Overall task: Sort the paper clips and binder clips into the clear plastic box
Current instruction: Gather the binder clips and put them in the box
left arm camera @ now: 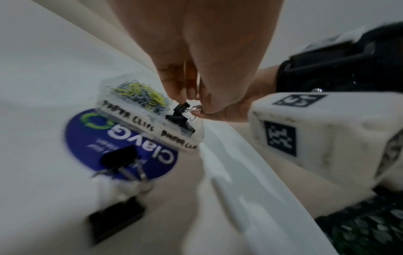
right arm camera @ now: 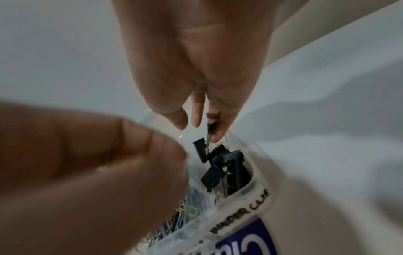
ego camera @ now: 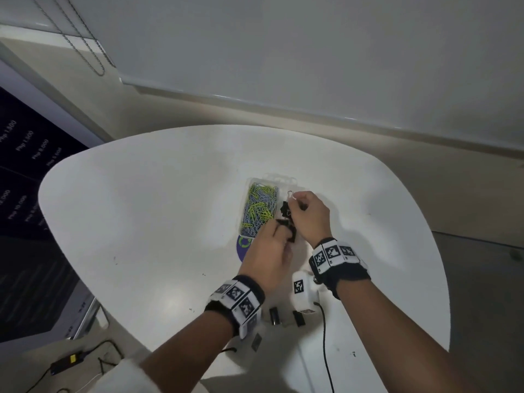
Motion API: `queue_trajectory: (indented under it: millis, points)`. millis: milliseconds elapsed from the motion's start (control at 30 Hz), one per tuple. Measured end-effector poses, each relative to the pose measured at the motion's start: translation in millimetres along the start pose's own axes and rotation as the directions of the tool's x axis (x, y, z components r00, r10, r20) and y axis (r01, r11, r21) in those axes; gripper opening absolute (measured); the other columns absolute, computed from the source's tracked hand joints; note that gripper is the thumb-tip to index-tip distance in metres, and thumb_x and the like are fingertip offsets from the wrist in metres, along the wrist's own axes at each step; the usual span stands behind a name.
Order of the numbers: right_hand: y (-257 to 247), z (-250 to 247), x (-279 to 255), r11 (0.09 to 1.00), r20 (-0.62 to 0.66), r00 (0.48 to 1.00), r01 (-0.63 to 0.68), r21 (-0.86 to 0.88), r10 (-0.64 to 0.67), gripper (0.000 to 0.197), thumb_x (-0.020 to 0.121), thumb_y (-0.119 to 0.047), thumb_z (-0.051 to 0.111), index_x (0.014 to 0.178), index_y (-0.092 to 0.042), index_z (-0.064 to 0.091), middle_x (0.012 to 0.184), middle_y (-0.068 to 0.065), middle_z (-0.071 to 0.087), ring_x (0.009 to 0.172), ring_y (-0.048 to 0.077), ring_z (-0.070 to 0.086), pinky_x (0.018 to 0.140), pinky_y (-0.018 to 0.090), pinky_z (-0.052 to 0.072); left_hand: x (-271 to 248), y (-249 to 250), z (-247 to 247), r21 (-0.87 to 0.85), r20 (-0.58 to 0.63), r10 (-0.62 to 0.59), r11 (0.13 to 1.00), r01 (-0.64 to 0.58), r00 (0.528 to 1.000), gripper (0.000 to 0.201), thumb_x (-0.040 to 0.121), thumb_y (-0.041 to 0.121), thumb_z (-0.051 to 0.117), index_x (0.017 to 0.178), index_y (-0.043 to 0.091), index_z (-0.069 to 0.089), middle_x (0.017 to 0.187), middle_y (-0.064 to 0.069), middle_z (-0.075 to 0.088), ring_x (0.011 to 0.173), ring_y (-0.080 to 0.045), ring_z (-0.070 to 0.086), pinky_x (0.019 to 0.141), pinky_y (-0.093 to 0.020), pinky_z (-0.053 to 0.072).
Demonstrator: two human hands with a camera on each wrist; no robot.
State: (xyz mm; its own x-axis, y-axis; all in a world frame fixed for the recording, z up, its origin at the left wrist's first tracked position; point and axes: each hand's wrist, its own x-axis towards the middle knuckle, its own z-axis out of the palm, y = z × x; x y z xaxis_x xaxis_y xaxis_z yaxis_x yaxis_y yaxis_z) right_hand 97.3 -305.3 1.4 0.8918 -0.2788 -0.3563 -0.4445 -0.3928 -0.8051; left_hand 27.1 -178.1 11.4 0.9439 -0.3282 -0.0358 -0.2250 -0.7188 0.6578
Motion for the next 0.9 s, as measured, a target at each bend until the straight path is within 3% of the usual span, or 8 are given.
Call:
queue_trajectory:
  millis: [100, 200, 267, 400, 533, 667, 833, 900]
  points:
    - [5.9, -5.0, -12.5, 0.994, 0.064, 0.992, 0.106, 0.022, -0.107, 0.025, 0.095, -0.016, 0.060, 0.119, -0.016, 0.065, 0.120, -0.005, 0.066, 0.110, 0.006, 0.060, 0.093, 0.013, 0.044, -37.8, -23.8, -4.6, 0.098, 0.105, 0.008, 0.995, -0.018, 0.994, 0.006, 0.083, 0.020, 0.055, 0.087, 0.015, 0.058, 0.091, 0.000, 0.051, 0.079, -0.018, 0.051, 0.068, -0.031, 0.046]
    - [15.7, -16.8, -34.0, 0.969, 0.087, 0.965, 0.247, 0.013, -0.247, 0.023, 0.091, -0.010, 0.064, 0.111, -0.020, 0.068, 0.113, -0.009, 0.064, 0.101, -0.001, 0.060, 0.087, 0.018, 0.051, -68.4, -51.4, -1.4, 0.280, 0.276, -0.062, 0.960, -0.019, 0.959, 0.027, 0.086, 0.029, 0.046, 0.106, 0.019, 0.062, 0.106, -0.002, 0.054, 0.092, -0.025, 0.054, 0.075, -0.036, 0.049]
    - [27.3, -26.7, -51.8, 0.952, 0.170, 0.940, 0.305, -0.030, -0.296, 0.021, 0.088, -0.011, 0.069, 0.105, -0.024, 0.069, 0.104, -0.011, 0.064, 0.091, 0.000, 0.061, 0.079, 0.017, 0.053, -79.4, -61.7, -0.8, 0.255, 0.292, -0.088, 0.967, 0.011, 0.952, 0.040, 0.084, 0.021, 0.054, 0.123, 0.024, 0.056, 0.122, -0.004, 0.050, 0.099, -0.027, 0.051, 0.081, -0.038, 0.051]
    - [58.6, -42.0, -90.7, 0.942, 0.566, 0.820, 0.250, -0.225, -0.082, 0.030, 0.077, -0.030, 0.082, 0.102, -0.033, 0.066, 0.099, -0.010, 0.060, 0.087, 0.006, 0.059, 0.075, 0.018, 0.052, -77.2, -58.6, 0.7, 0.182, 0.277, -0.111, 0.981, 0.061, 0.954, 0.056, 0.084, 0.022, 0.065, 0.136, 0.021, 0.045, 0.133, -0.004, 0.040, 0.112, -0.024, 0.045, 0.090, -0.038, 0.050]
    - [97.1, -41.7, -118.9, 0.856, 0.682, 0.732, 0.353, -0.377, -0.001, 0.056, 0.056, -0.043, 0.089, 0.104, -0.036, 0.062, 0.103, -0.015, 0.046, 0.092, -0.003, 0.047, 0.072, 0.009, 0.038, -66.2, -56.8, 8.9, 0.212, 0.296, -0.106, 0.976, 0.043, 0.949, 0.060, 0.081, 0.020, 0.069, 0.135, 0.019, 0.043, 0.132, -0.006, 0.038, 0.114, -0.026, 0.042, 0.090, -0.039, 0.049]
    - [119.6, -34.9, -131.4, 0.810, 0.642, 0.765, 0.407, -0.422, -0.050, 0.037, 0.069, -0.034, 0.080, 0.099, -0.034, 0.058, 0.100, -0.020, 0.040, 0.088, 0.000, 0.047, 0.071, 0.010, 0.036, -62.3, -54.4, 8.4, 0.257, 0.313, -0.078, 0.966, -0.005, 0.947, 0.040, 0.083, 0.017, 0.067, 0.119, 0.011, 0.051, 0.124, -0.010, 0.043, 0.109, -0.029, 0.042, 0.086, -0.041, 0.048]
    - [121.8, -32.8, -130.1, 0.877, 0.551, 0.829, 0.333, -0.348, -0.096, 0.020, 0.076, -0.021, 0.074, 0.088, -0.026, 0.059, 0.095, -0.015, 0.046, 0.082, 0.004, 0.054, 0.073, 0.017, 0.044, -67.7, -62.4, 6.6, 0.238, 0.338, -0.106, 0.971, 0.024, 0.935, 0.028, 0.085, 0.014, 0.062, 0.108, 0.010, 0.048, 0.118, -0.008, 0.045, 0.105, -0.026, 0.041, 0.086, -0.032, 0.040]
    - [118.0, -31.9, -130.7, 0.931, 0.472, 0.875, 0.257, -0.260, -0.109, 0.021, 0.076, -0.013, 0.071, 0.086, -0.026, 0.058, 0.091, -0.010, 0.054, 0.078, 0.008, 0.058, 0.073, 0.024, 0.051, -69.8, -63.8, 3.3, 0.175, 0.335, -0.150, 0.980, 0.096, 0.930, 0.022, 0.085, 0.017, 0.061, 0.099, 0.016, 0.044, 0.108, -0.004, 0.049, 0.099, -0.024, 0.041, 0.078, -0.030, 0.036]
